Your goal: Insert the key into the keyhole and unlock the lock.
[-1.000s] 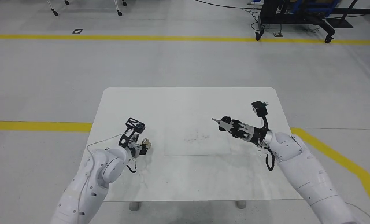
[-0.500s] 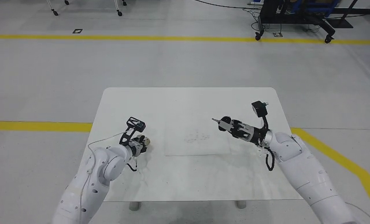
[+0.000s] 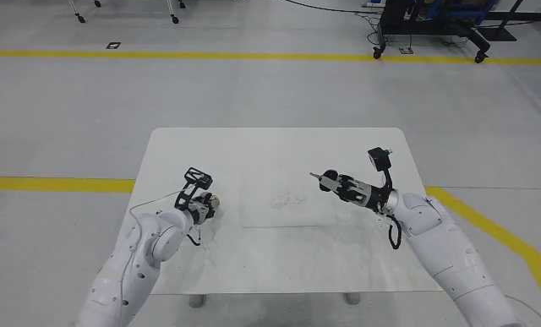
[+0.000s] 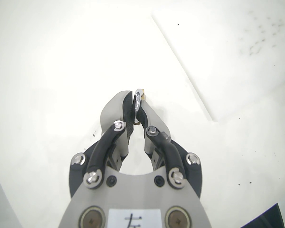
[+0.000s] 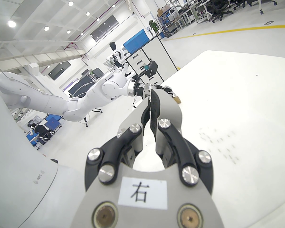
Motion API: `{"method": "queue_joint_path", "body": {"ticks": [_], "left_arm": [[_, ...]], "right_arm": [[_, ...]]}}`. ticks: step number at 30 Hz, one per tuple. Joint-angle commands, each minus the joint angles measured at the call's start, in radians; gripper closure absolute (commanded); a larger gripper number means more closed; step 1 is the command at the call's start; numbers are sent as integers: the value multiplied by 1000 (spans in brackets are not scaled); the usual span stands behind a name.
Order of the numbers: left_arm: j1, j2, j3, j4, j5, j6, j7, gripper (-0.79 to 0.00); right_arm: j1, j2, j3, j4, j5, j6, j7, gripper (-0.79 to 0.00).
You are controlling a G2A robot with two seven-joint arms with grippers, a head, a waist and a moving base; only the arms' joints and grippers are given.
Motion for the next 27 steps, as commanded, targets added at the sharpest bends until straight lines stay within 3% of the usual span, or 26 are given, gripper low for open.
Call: {"method": "queue_joint_path", "body": {"ticks": [1, 16, 27], "left_arm": [[-8, -2, 6, 13, 6, 4, 10, 0], [-53, -20, 47, 97, 71, 23, 114, 0], [-59, -27, 23, 113, -19, -35, 183, 0]], "right_arm": [[0, 0, 0, 0, 0, 0, 0, 0], [0, 0, 0, 0, 0, 0, 0, 0], [0, 0, 0, 0, 0, 0, 0, 0]]}}
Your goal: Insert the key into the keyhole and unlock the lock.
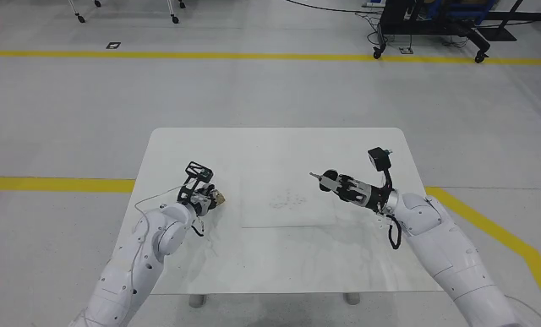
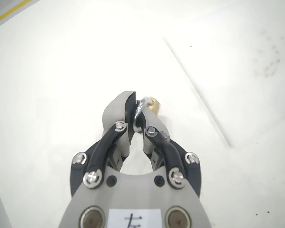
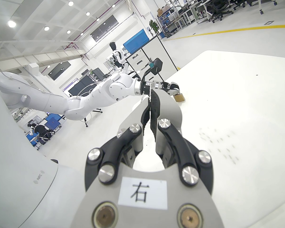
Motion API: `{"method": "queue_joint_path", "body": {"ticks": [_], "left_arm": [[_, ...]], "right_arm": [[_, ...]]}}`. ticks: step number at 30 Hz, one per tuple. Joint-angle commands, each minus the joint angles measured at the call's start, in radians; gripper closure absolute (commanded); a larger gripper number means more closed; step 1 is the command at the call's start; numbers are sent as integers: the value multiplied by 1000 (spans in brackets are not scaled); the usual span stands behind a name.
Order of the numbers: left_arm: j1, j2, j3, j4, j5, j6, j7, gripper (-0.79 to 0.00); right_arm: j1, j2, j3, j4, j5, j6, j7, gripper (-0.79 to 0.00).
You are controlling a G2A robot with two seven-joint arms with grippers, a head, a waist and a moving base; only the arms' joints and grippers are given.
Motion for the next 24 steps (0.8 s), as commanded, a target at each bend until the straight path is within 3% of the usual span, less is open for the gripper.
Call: {"method": "queue_joint_path", "body": {"ticks": [1, 8, 17, 20, 24], "left_arm": [[8, -1, -14, -10, -61, -32, 31, 0], [57, 3, -112, -36, -509, -293, 74, 0], [59, 3, -112, -34, -519, -288, 77, 0], [46, -10, -91, 22, -777, -259, 16, 0], [-76, -34, -44, 197, -1135, -167, -176, 0]], "right_arm": [[0, 0, 0, 0, 0, 0, 0, 0], [0, 0, 0, 0, 0, 0, 0, 0], [0, 0, 0, 0, 0, 0, 0, 0], [-6, -3, -9, -17, 12, 0, -12, 0], [9, -25, -59, 13, 97, 22, -93, 0]]}}
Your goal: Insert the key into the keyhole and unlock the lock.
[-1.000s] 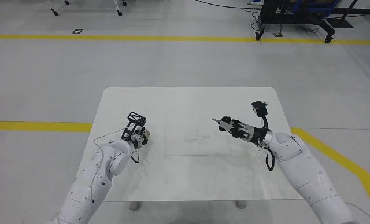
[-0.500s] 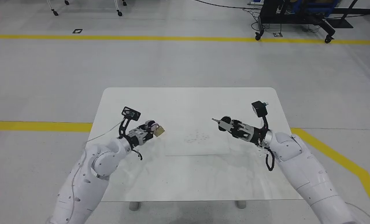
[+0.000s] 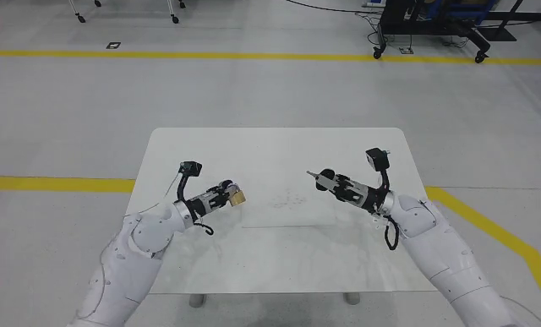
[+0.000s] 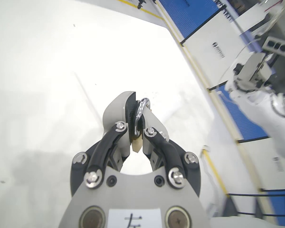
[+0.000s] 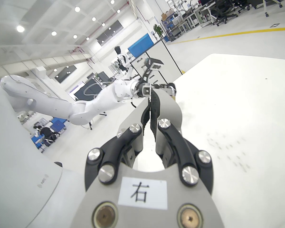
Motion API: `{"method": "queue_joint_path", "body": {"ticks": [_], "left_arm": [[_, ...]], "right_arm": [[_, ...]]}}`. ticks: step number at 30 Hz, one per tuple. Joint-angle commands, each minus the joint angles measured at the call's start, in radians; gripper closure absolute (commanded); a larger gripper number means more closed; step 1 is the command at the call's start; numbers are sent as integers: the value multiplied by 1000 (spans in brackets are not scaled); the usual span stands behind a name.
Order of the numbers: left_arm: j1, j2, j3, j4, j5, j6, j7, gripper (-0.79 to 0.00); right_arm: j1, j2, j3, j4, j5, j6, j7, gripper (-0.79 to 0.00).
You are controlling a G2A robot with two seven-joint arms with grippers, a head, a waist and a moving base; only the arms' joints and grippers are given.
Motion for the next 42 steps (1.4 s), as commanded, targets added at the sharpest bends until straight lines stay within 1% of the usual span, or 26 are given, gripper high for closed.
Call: {"method": "queue_joint_path", "body": {"ticks": [1, 4, 6, 7, 24, 25, 27, 28, 31, 34, 38, 40, 42], "left_arm": [[-71, -13, 30, 94, -255, 64, -92, 0], [-155, -34, 76, 188, -384, 145, -178, 0], [-194, -49, 98, 234, -472, 170, -207, 0], [-200, -51, 101, 240, -486, 173, -213, 0], [-200, -51, 101, 240, -486, 173, -213, 0], [-198, -51, 102, 240, -483, 177, -207, 0], [-199, -53, 100, 244, -491, 214, -181, 0], [-204, -56, 98, 258, -530, 252, -190, 0], [-259, -70, 112, 319, -647, 385, -258, 0], [-326, -91, 164, 375, -672, 459, -300, 0], [-408, -125, 249, 451, -661, 505, -314, 0], [-443, -144, 288, 486, -654, 509, -306, 0], [-471, -163, 313, 523, -672, 504, -305, 0]], "right_arm": [[15, -14, -34, 31, 66, -14, -36, 0], [52, -32, -74, 101, 122, -24, -51, 0], [66, -42, -91, 129, 153, -24, -59, 0], [68, -43, -93, 132, 159, -24, -60, 0], [68, -43, -93, 132, 159, -24, -60, 0], [68, -43, -93, 132, 159, -24, -60, 0], [68, -43, -93, 132, 159, -24, -60, 0], [68, -43, -93, 132, 159, -24, -60, 0], [68, -43, -93, 132, 159, -24, -60, 0], [68, -43, -93, 132, 159, -24, -60, 0], [68, -43, -93, 132, 159, -24, -60, 0], [68, -43, -93, 132, 159, -24, -60, 0], [60, -45, -89, 114, 147, 3, -81, 0]]}}
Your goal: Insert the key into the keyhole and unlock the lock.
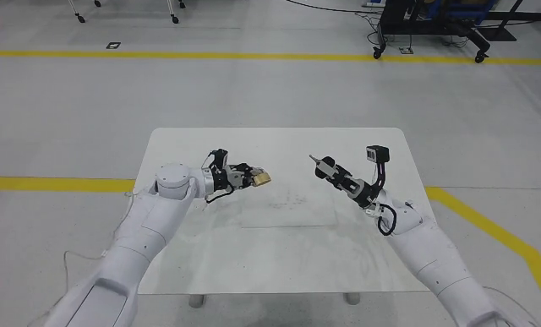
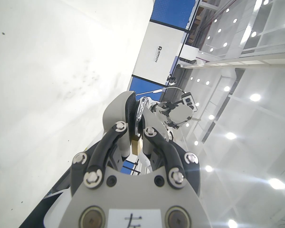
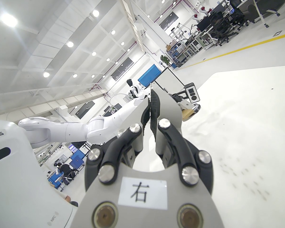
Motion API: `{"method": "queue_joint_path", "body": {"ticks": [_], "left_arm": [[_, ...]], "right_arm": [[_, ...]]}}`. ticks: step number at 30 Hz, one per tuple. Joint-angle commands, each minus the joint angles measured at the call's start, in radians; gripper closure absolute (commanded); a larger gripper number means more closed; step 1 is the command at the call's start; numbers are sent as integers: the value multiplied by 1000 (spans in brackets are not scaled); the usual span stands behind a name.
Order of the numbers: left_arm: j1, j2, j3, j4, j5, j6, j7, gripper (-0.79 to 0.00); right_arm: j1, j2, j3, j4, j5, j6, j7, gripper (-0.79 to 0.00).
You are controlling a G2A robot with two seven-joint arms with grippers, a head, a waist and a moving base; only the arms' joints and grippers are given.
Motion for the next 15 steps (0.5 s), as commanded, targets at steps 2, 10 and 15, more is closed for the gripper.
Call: {"method": "queue_joint_path", "body": {"ticks": [2, 10, 15], "left_arm": [[-38, -25, 26, 60, -48, -14, -21, 0], [-100, -82, 55, 226, -172, -81, -115, 0], [-108, -91, 49, 255, -208, -124, -147, 0]], "right_arm": [[-8, -3, 9, -18, -19, 30, -34, 0], [32, -30, -39, 22, 55, 76, -14, 0], [38, -35, -41, 36, 84, 96, -23, 0]]}}
